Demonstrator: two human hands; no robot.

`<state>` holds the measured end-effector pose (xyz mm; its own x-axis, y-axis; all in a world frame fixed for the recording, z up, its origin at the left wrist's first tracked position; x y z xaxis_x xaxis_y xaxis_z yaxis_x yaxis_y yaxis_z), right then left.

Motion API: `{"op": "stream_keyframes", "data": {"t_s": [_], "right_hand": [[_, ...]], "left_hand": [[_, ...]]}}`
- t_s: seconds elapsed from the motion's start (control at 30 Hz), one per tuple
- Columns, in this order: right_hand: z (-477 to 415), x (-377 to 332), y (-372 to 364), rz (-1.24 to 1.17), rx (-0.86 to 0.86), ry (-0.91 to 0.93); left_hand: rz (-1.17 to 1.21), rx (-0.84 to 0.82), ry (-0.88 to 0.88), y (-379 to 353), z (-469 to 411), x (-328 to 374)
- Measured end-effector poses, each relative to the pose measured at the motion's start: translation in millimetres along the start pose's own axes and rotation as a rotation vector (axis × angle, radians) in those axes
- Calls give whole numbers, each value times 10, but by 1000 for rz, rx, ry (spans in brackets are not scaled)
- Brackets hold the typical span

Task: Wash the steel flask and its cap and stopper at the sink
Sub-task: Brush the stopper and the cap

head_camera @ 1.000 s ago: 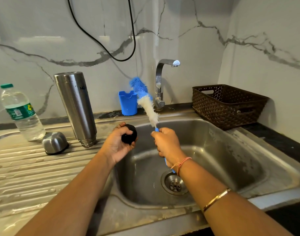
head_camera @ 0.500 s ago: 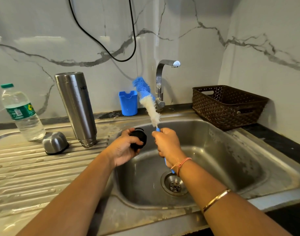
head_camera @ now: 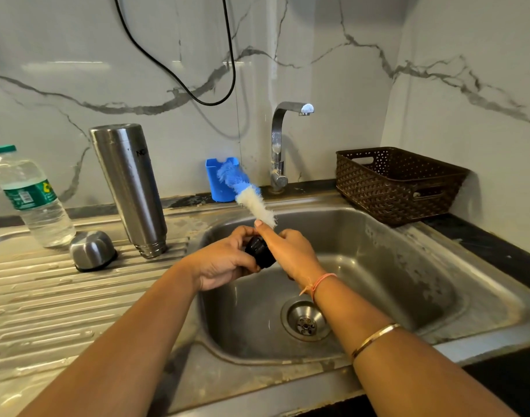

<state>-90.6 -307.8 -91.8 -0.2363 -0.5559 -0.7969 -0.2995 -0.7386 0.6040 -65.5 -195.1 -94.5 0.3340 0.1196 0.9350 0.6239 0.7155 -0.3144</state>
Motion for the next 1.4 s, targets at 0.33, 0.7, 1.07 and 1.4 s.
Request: {"op": "stream_keyframes", "data": {"t_s": [0.33, 0.7, 1.07, 1.4], "right_hand": [[-84, 36, 128, -248, 133, 17], [-96, 175, 43, -524, 38, -161], [1, 173, -57, -584, -119, -256], [38, -38, 262, 172, 131, 76]], "left_hand": [[240, -83, -31, -46, 71, 73], [225, -27, -45, -35, 94, 79], [-473, 180, -373, -91, 41, 158], [-303, 833, -553, 563, 249, 354]]}}
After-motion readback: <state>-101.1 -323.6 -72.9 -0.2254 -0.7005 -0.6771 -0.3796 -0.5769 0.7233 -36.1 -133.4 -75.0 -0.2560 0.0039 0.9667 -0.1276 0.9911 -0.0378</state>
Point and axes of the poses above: each hand's wrist, its own z-axis away from the middle knuckle, its own y-axis out of the back of the hand, x = y × z, the point moved 7 cm from there along -z, towards the middle knuckle, and after that the axes turned 14 degrees about z, right-handed, at the moved point
